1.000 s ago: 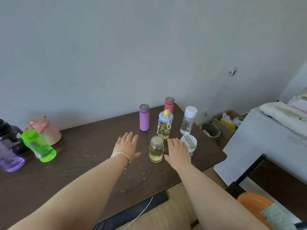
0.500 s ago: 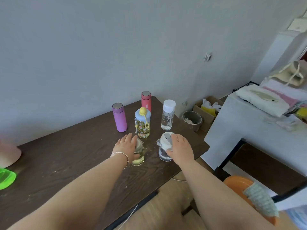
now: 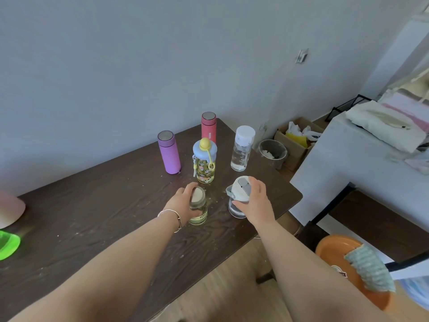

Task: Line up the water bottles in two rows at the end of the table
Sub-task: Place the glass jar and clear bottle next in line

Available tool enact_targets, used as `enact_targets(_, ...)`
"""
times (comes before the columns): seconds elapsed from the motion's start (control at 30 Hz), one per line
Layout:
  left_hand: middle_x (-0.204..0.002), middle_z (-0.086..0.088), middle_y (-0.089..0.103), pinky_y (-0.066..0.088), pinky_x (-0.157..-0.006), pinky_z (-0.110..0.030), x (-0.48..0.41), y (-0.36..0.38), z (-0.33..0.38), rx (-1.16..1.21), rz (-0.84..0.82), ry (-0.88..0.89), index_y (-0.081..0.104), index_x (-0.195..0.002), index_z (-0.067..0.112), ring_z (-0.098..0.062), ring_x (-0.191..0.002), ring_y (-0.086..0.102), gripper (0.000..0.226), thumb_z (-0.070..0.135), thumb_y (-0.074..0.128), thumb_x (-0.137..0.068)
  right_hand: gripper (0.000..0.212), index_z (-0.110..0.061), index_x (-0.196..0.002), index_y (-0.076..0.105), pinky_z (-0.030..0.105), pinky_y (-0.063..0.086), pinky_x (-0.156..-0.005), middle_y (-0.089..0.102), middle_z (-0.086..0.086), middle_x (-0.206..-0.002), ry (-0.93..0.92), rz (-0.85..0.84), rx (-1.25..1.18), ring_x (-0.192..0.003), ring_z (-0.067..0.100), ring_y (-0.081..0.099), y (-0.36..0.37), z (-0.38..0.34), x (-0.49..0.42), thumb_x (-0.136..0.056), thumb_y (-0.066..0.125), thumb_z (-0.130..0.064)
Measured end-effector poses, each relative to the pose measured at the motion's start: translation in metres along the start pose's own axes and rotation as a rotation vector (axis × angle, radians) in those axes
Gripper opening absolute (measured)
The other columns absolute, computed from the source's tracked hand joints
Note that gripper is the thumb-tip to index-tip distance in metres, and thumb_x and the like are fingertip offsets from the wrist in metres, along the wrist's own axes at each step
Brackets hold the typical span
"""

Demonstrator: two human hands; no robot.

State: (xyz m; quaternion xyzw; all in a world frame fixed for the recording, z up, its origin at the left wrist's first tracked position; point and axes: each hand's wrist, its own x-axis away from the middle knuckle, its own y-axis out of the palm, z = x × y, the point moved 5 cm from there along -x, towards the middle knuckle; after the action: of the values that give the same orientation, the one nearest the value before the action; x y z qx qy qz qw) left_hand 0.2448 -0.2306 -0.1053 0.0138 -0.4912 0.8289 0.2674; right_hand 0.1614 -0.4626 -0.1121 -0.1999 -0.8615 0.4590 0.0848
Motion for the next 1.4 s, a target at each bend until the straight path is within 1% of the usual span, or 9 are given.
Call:
enact_targets(0.17,-0.12,-0.003,0.052,0.047,-0.092,-0.036,-0.001,0.0,-0.007,0.07,0.055,0.023,0.032,-0.141,0.038,-0.028,-0.106,0.056,0.088,0.033,0.082,-0.069,0.088,-0.03,-0.139,0.027,0.03,0.052,-0.089,0.034,0.0,-0.14,0.022,0.036,-0.058,-0.12,0.02,0.048,0.002,0.001,-0.002,-0.073,0.084,-0.038)
enact_targets(0.47,-0.122,0.0,0.056,0.047,-0.089,-0.035,0.007,0.003,-0.013,0.066,0.127,0.04,0.034,-0.139,0.039,-0.025,-0.106,0.057,0.084,0.038,0.081,-0.069,0.087,-0.031,-0.138,0.027,0.029,0.052,-0.088,0.034,0.0,-0.138,0.031,0.041,-0.059,-0.119,0.019,0.048,0.004,-0.005,0.006,-0.073,0.084,-0.036)
enact_targets(0.7,-0.117,0.0,0.058,0.047,-0.092,-0.035,0.035,-0.011,-0.025,0.166,0.229,-0.018,0.037,-0.137,0.039,-0.022,-0.105,0.058,0.086,0.041,0.083,-0.064,0.088,-0.031,-0.139,0.025,0.031,0.052,-0.091,0.033,-0.001,-0.14,-0.026,-0.019,-0.065,-0.122,0.019,0.045,0.004,-0.022,0.02,-0.074,0.083,-0.036)
enact_targets(0.83,-0.115,0.002,0.058,0.045,-0.089,-0.031,0.064,-0.032,-0.038,0.195,0.302,-0.069,0.038,-0.137,0.038,-0.02,-0.102,0.057,0.086,0.04,0.083,-0.063,0.085,-0.033,-0.138,0.026,0.031,0.05,-0.092,0.032,-0.002,-0.139,-0.083,-0.061,-0.104,-0.123,0.017,0.044,0.005,-0.049,0.026,-0.075,0.083,-0.034)
enact_targets(0.97,-0.111,0.006,0.056,0.044,-0.086,-0.029,0.106,-0.056,-0.062,0.23,0.409,-0.147,0.04,-0.133,0.039,-0.017,-0.099,0.056,0.085,0.042,0.083,-0.06,0.084,-0.034,-0.137,0.027,0.039,0.054,-0.093,0.032,-0.004,-0.138,-0.161,-0.129,-0.176,-0.12,0.017,0.046,0.015,-0.085,0.035,-0.074,0.083,-0.032)
enact_targets(1.1,-0.11,0.008,0.055,0.044,-0.085,-0.029,0.15,-0.08,-0.092,0.238,0.504,-0.227,0.041,-0.131,0.039,-0.016,-0.098,0.056,0.083,0.042,0.083,-0.059,0.084,-0.031,-0.139,0.028,0.043,0.051,-0.094,0.031,-0.003,-0.14,-0.262,-0.207,-0.213,-0.122,0.018,0.045,0.031,-0.128,0.046,-0.074,0.081,-0.033)
enact_targets(1.17,-0.11,0.008,0.055,0.046,-0.087,-0.031,0.168,-0.091,-0.109,0.236,0.538,-0.267,0.041,-0.131,0.039,-0.017,-0.099,0.056,0.083,0.043,0.082,-0.059,0.082,-0.031,-0.139,0.03,0.041,0.049,-0.094,0.033,-0.003,-0.138,-0.301,-0.234,-0.244,-0.12,0.016,0.043,0.038,-0.151,0.054,-0.074,0.08,-0.031)
enact_targets(1.27,-0.111,0.007,0.054,0.046,-0.088,-0.033,0.191,-0.104,-0.134,0.254,0.591,-0.326,0.04,-0.131,0.039,-0.018,-0.1,0.055,0.083,0.044,0.081,-0.059,0.079,-0.031,-0.136,0.035,0.035,0.046,-0.092,0.037,-0.005,-0.134,-0.364,-0.249,-0.281,-0.117,0.013,0.043,0.048,-0.183,0.065,-0.073,0.081,-0.03)
enact_targets(1.4,-0.11,0.005,0.054,0.046,-0.088,-0.033,0.218,-0.118,-0.17,0.273,0.638,-0.369,0.04,-0.131,0.038,-0.02,-0.101,0.056,0.083,0.044,0.081,-0.058,0.076,-0.036,-0.132,0.037,0.038,0.05,-0.09,0.037,-0.007,-0.13,-0.375,-0.28,-0.295,-0.113,0.012,0.046,0.068,-0.223,0.081,-0.069,0.08,-0.032)
